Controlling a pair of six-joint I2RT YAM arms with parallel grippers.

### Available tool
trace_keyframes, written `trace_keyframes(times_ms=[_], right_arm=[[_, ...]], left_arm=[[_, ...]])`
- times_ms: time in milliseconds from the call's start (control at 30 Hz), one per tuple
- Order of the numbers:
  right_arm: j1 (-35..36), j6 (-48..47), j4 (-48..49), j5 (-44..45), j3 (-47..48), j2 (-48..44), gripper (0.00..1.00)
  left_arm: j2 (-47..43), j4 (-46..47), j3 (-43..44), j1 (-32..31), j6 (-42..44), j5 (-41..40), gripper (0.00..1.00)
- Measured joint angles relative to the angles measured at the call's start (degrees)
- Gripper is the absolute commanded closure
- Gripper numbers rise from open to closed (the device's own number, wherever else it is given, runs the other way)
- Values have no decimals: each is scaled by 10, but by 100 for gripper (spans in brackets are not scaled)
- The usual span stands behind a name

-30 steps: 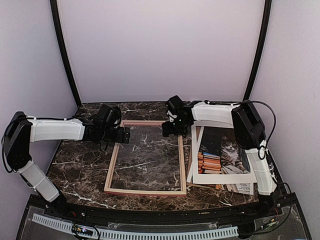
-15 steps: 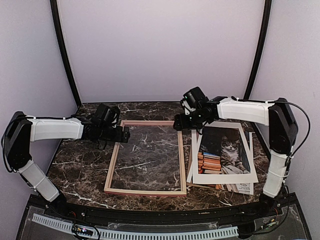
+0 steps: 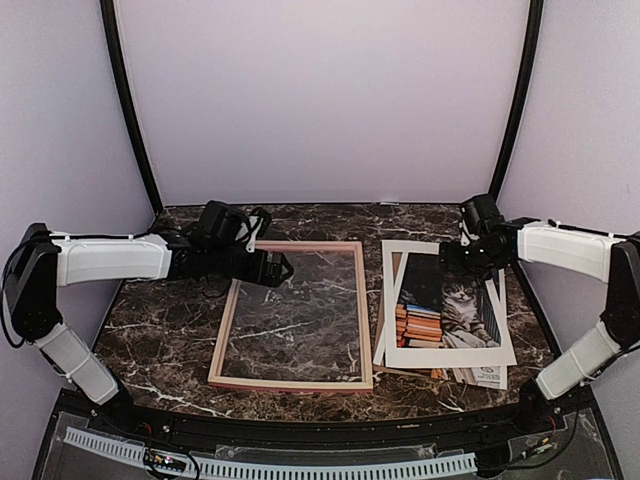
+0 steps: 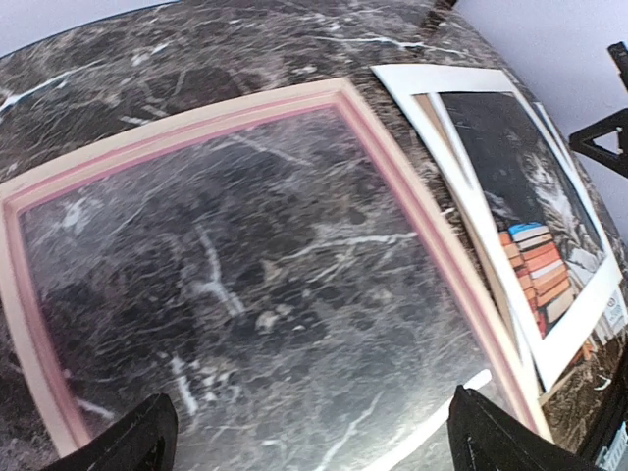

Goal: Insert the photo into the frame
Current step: Pick up the mat board from the photo.

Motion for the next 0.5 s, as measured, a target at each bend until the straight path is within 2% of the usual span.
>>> trace_keyframes(times_ms=[100,133,200,367,500], right_arm=[[-35,-1,-9,5,-34,-35,12],[-45,-1,-12,5,-45,-49,6],[-64,-2,-18,5,-68,-80,2],[-111,0,-39,2,-124,-171,2],[-125,18,-43,-22,-135,-209,2]], left_arm=[[15,5,32,-31,-1,13,2],[21,7,39,-39,-1,16,2],[44,10,57,-66,-3,20,2],[93,10,90,-113,-7,19,2],[133,11,125,-151,-13,18,2]])
